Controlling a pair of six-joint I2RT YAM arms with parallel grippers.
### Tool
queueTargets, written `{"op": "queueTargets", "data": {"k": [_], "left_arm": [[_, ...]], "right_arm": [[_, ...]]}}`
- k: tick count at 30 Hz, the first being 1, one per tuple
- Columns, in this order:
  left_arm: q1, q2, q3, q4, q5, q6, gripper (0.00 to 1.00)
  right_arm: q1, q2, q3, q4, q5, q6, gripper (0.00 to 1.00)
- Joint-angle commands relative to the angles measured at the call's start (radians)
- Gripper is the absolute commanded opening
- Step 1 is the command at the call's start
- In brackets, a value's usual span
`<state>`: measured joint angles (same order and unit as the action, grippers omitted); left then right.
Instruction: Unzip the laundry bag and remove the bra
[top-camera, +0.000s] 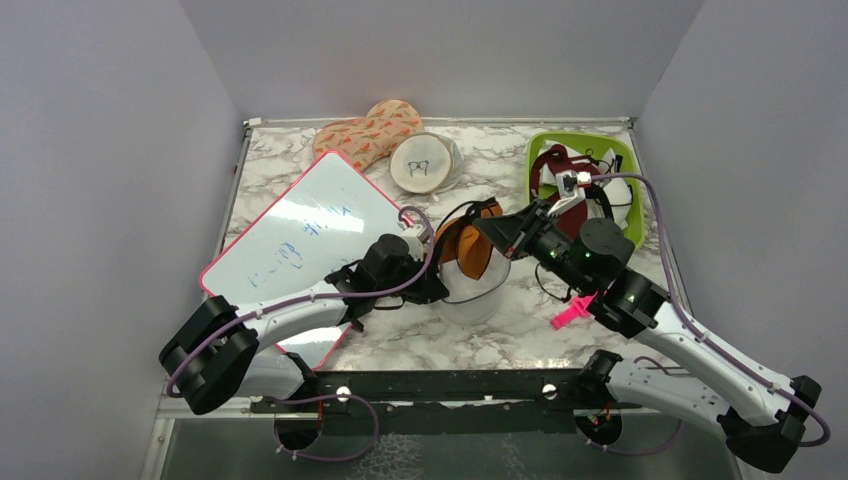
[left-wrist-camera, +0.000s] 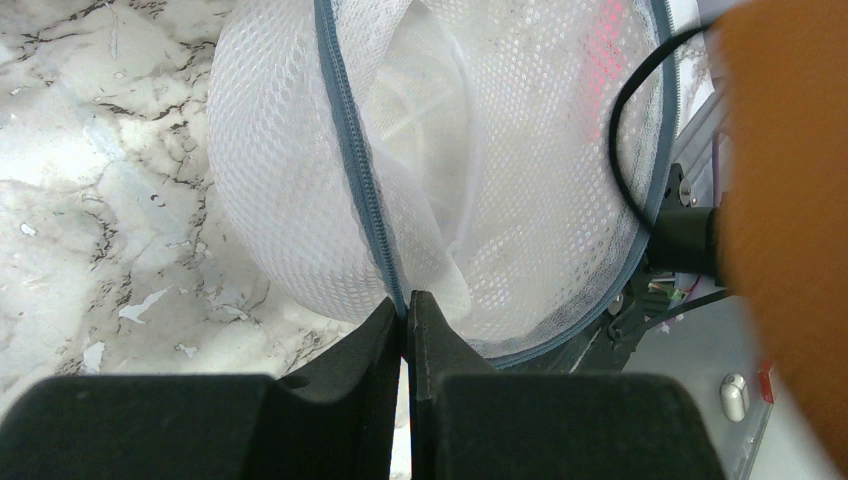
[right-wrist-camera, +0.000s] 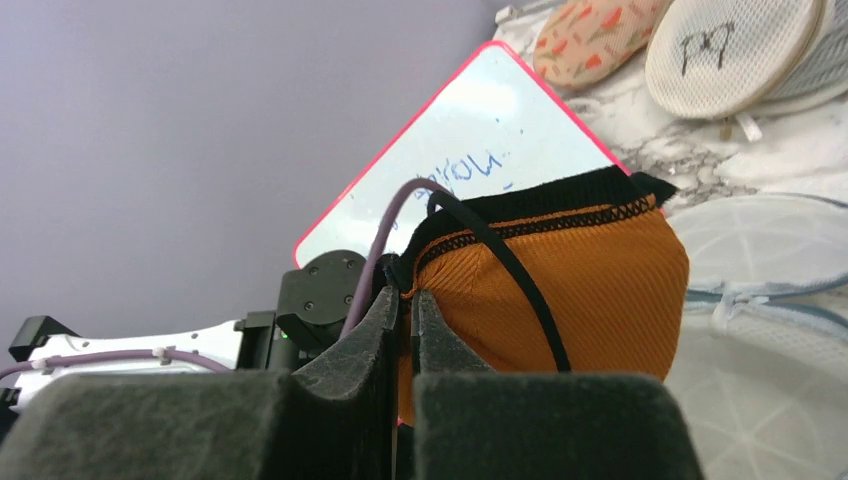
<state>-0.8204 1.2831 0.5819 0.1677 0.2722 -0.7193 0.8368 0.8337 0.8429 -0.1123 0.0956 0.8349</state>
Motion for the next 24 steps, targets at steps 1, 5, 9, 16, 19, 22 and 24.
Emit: {"op": "queueTargets", "data": {"k": [1, 5, 9, 16, 19, 22, 24], "left_arm": [[-0.006, 0.009, 0.011, 0.029, 0.027, 0.004, 0.00], [-0.006, 0.007, 0.010, 0.029, 0.027, 0.003, 0.00], [-0.006, -0.004, 0.010, 0.027, 0.024, 0.003, 0.00], [-0.006, -0.008, 0.019, 0.016, 0.021, 0.013, 0.00], [-0.006, -0.008, 0.019, 0.015, 0.021, 0.014, 0.00], [-0.005, -0.006, 0.022, 0.016, 0.020, 0.014, 0.00], [-0.006, -0.002, 0.027, 0.017, 0.022, 0.015, 0.00]], "right_arm": [[0.004, -0.032, 0.059, -0.042, 0.075, -0.093, 0.01], [0.005, -0.034, 0.083, -0.088, 0.117, -0.180, 0.01], [0.004, -0.035, 0.131, -0.168, 0.187, -0.270, 0.01], [0.004, 0.004, 0.218, -0.238, 0.380, -0.489, 0.01], [0.004, 0.081, 0.261, -0.251, 0.531, -0.576, 0.01], [-0.011, 0.158, 0.277, -0.197, 0.631, -0.670, 0.01], [-0.057, 0.208, 0.279, -0.139, 0.628, -0.719, 0.01]]}}
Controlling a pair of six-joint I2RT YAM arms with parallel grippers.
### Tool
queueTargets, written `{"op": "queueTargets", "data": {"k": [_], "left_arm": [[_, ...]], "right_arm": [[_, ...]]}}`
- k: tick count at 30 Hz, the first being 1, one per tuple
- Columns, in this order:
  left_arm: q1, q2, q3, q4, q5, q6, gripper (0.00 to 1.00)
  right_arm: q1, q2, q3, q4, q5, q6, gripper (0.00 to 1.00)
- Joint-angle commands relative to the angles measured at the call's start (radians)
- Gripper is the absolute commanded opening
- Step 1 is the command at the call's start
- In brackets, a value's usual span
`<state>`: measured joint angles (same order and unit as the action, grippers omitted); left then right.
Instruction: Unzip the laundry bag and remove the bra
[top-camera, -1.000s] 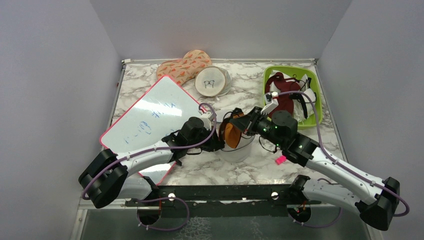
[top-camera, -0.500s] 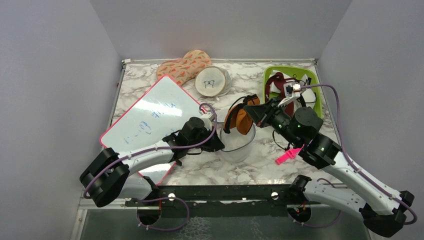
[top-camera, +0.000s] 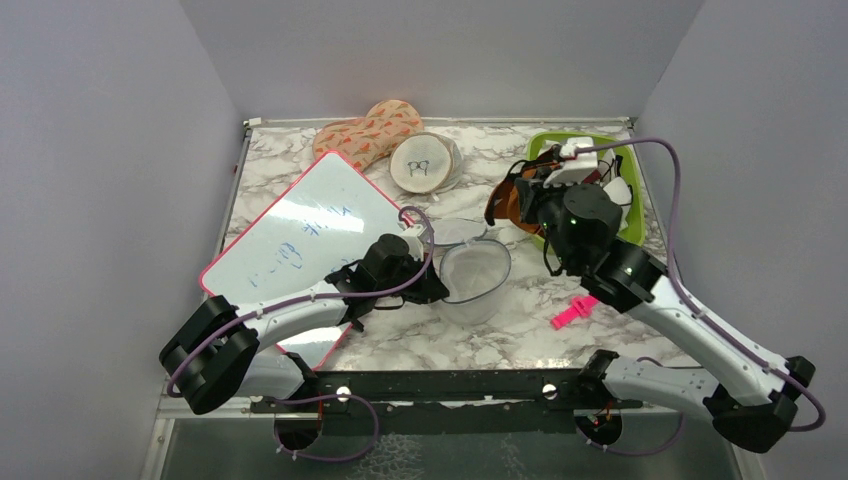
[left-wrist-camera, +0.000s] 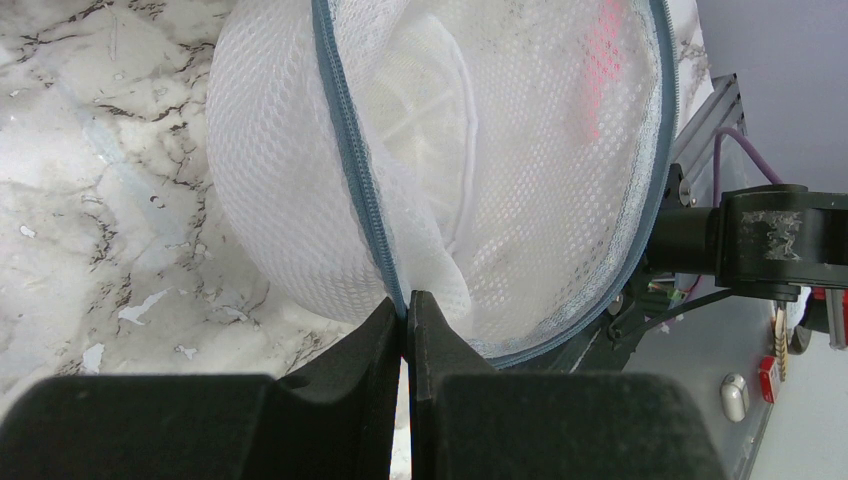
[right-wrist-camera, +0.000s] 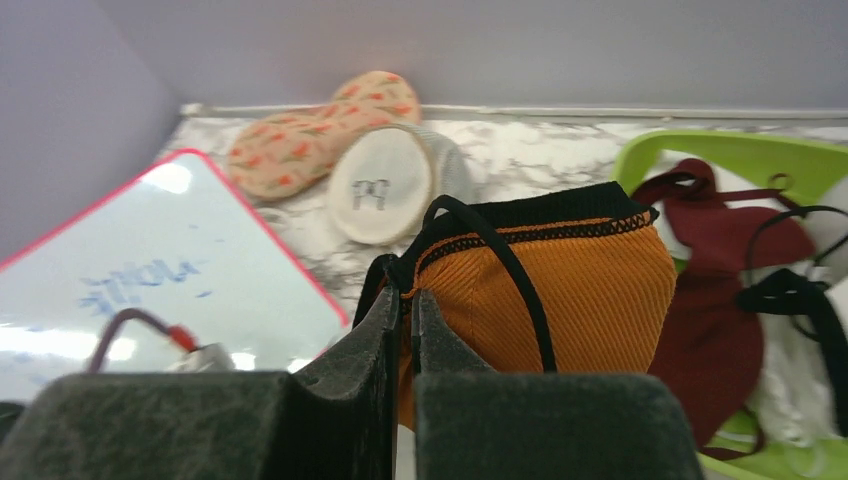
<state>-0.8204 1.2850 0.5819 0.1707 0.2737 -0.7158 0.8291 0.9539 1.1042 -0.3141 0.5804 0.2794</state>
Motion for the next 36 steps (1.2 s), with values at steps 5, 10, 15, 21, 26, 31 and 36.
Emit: {"op": "queueTargets", "data": {"k": [5, 10, 15, 21, 26, 31, 36], "left_arm": [[-0.006, 0.004, 0.042, 0.007, 0.022, 0.015, 0.00], [-0.006, 0.021, 0.056, 0.005, 0.029, 0.016, 0.00], [-0.008, 0.011, 0.070, -0.011, 0.035, 0.019, 0.00], [-0.008, 0.005, 0.059, -0.009, 0.021, 0.018, 0.00], [-0.008, 0.028, 0.059, 0.009, 0.037, 0.015, 0.00], [-0.009, 0.034, 0.062, 0.011, 0.042, 0.015, 0.00], [-0.010, 0.024, 0.058, 0.009, 0.039, 0.013, 0.00]], "right_arm": [[-0.324, 0.252, 0.075, 0.108, -0.113, -0.152, 0.01], [-0.505, 0.485, 0.237, 0.078, -0.174, -0.144, 0.01], [-0.549, 0.646, 0.415, -0.009, -0.095, -0.225, 0.01], [-0.551, 0.705, 0.367, -0.068, 0.044, -0.294, 0.01], [-0.551, 0.743, 0.244, -0.128, 0.069, -0.236, 0.01], [-0.552, 0.795, 0.180, -0.158, 0.124, -0.174, 0.01], [-0.591, 0.806, 0.157, -0.181, 0.156, -0.089, 0.01]]}}
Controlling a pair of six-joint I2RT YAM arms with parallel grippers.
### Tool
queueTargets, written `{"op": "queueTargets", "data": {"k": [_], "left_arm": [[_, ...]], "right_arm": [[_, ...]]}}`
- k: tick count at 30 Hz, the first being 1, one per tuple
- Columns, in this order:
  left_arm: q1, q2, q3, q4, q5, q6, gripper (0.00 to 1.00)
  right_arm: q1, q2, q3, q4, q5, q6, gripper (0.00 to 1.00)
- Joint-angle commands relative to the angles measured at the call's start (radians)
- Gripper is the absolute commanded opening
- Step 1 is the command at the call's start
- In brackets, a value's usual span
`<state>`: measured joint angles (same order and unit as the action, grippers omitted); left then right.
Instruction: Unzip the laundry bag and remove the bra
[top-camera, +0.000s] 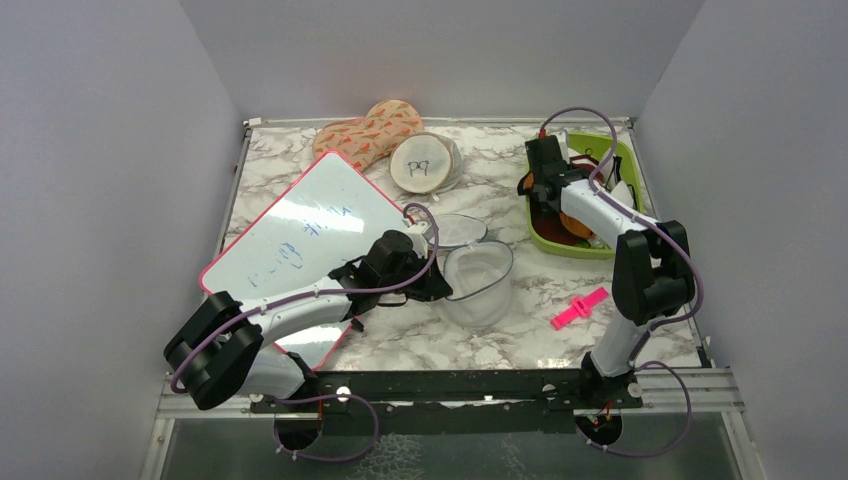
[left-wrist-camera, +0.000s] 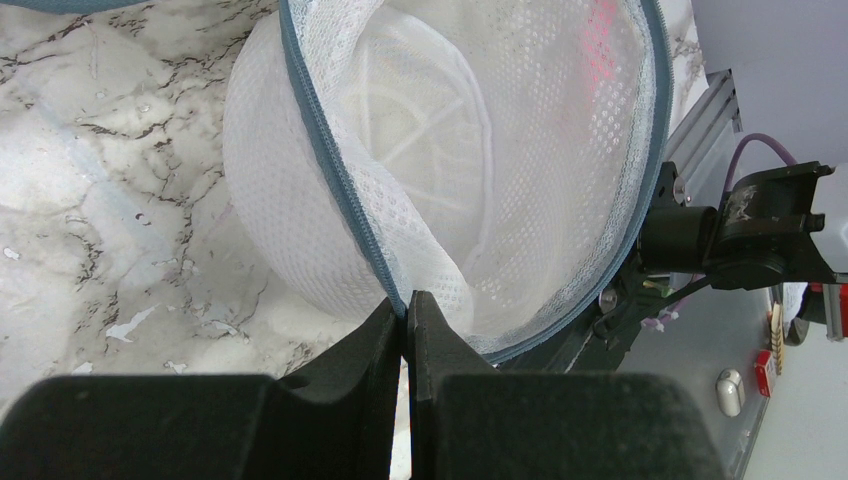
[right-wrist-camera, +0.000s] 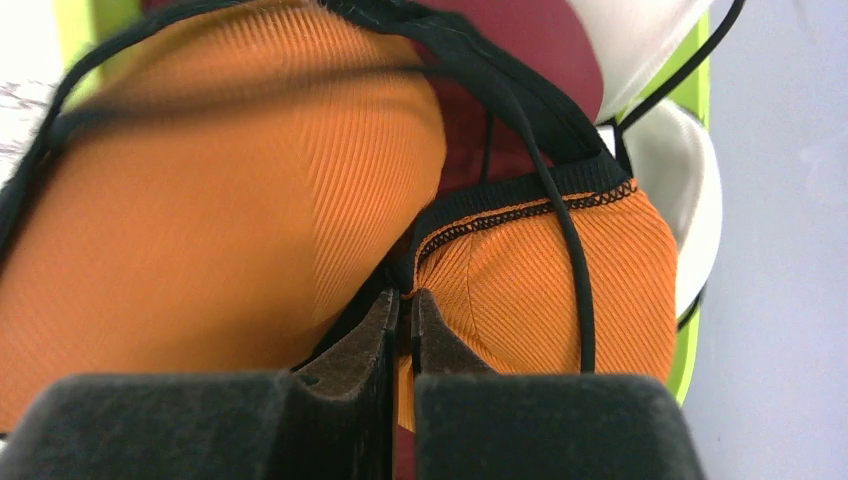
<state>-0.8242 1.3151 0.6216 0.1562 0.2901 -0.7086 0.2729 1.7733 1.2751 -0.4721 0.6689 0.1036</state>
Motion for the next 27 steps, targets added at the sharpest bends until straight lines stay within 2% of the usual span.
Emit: {"op": "queueTargets", "data": {"k": [1, 10, 17, 21, 22, 23, 24, 27], "left_arm": [[-0.007, -0.010, 0.017, 0.021, 0.022, 0.007, 0.00], [-0.006, 0.002, 0.024, 0.023, 0.025, 0.012, 0.00], [-0.006, 0.005, 0.032, 0.012, 0.022, 0.020, 0.00], [-0.008, 0.002, 0.026, 0.021, 0.024, 0.016, 0.00], [-0.009, 0.000, 0.028, 0.016, 0.023, 0.018, 0.00], [-0.007, -0.003, 0.031, 0.007, 0.018, 0.019, 0.00], [-0.008, -0.006, 0.030, 0.005, 0.014, 0.016, 0.00], [-0.009, -0.013, 0.018, 0.023, 0.011, 0.008, 0.00]], "right_arm": [[-0.047, -0.017, -0.027, -0.013, 0.048, 0.094, 0.01], [-0.137, 0.009, -0.067, -0.002, 0.053, 0.187, 0.01], [-0.143, -0.030, -0.106, 0.056, -0.091, 0.158, 0.07], [-0.143, -0.150, -0.162, 0.129, -0.260, 0.131, 0.10], [-0.143, -0.186, -0.182, 0.155, -0.286, 0.125, 0.14], [-0.143, -0.221, -0.192, 0.177, -0.307, 0.123, 0.24], [-0.143, -0.249, -0.197, 0.182, -0.324, 0.121, 0.30], [-0.143, -0.306, -0.198, 0.175, -0.353, 0.116, 0.41]]}}
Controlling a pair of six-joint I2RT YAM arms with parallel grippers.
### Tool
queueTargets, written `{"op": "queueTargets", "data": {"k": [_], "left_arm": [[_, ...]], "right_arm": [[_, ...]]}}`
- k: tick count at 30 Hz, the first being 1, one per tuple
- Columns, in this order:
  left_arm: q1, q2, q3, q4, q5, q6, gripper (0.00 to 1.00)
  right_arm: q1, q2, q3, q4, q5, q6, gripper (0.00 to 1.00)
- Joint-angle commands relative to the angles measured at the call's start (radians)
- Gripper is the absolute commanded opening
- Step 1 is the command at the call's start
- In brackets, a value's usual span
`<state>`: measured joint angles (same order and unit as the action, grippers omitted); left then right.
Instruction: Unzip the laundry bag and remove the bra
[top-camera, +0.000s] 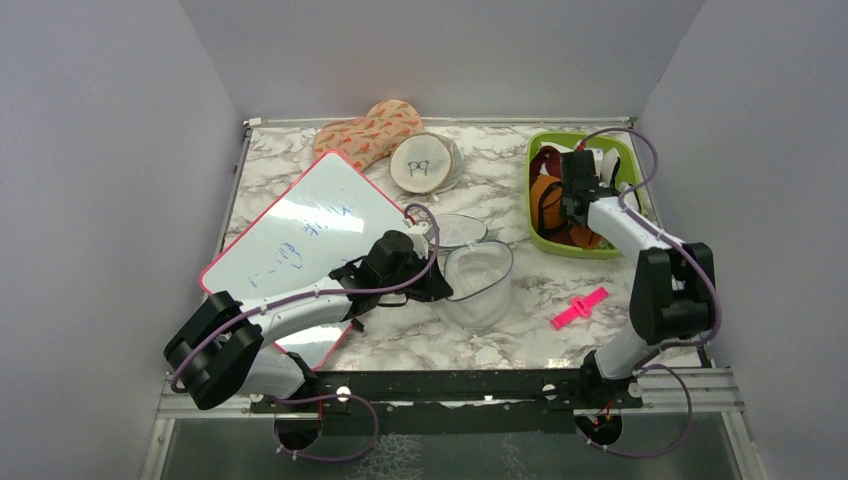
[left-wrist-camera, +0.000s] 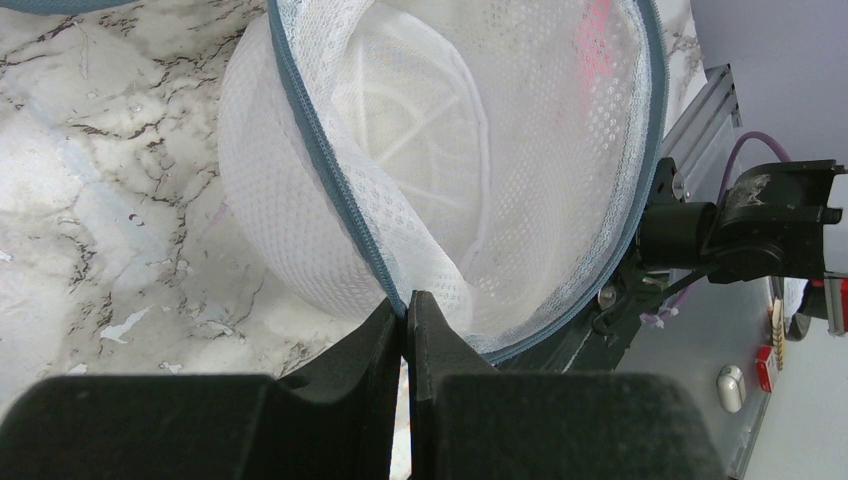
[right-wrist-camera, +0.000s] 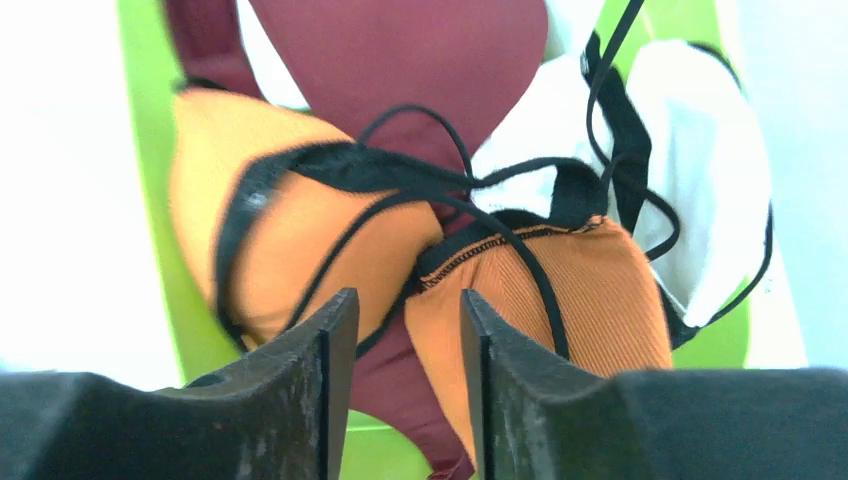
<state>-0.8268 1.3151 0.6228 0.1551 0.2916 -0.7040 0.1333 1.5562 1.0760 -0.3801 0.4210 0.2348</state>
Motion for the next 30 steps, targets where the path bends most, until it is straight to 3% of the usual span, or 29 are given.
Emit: {"op": "queueTargets", "data": {"k": [1, 7, 14, 19, 22, 27, 30], "left_arm": [[-0.007, -0.012, 0.018, 0.023, 0.009, 0.004, 0.00], [-0.009, -0.019, 0.012, 0.020, 0.008, -0.002, 0.03], [-0.010, -0.018, 0.043, -0.019, -0.001, 0.023, 0.11], [-0.010, -0.021, 0.037, -0.019, -0.016, 0.025, 0.28], [-0.009, -0.029, 0.033, -0.033, -0.033, 0.044, 0.41], [-0.008, -0.032, 0.063, -0.080, -0.079, 0.096, 0.66], [-0.008, -0.029, 0.096, -0.118, -0.112, 0.132, 0.74]], "right_arm": [[-0.003, -0.099, 0.005, 0.077, -0.106, -0.019, 0.44], [-0.003, -0.192, 0.037, 0.039, -0.199, -0.043, 0.54], [-0.003, -0.298, -0.023, 0.110, -0.664, -0.056, 0.55], [0.004, -0.365, -0.156, 0.164, -1.035, 0.005, 0.58], [0.010, -0.427, -0.253, 0.198, -1.169, 0.045, 0.62], [0.032, -0.469, -0.299, 0.113, -1.243, 0.016, 0.64], [0.039, -0.497, -0.313, 0.067, -1.229, -0.008, 0.65]]}}
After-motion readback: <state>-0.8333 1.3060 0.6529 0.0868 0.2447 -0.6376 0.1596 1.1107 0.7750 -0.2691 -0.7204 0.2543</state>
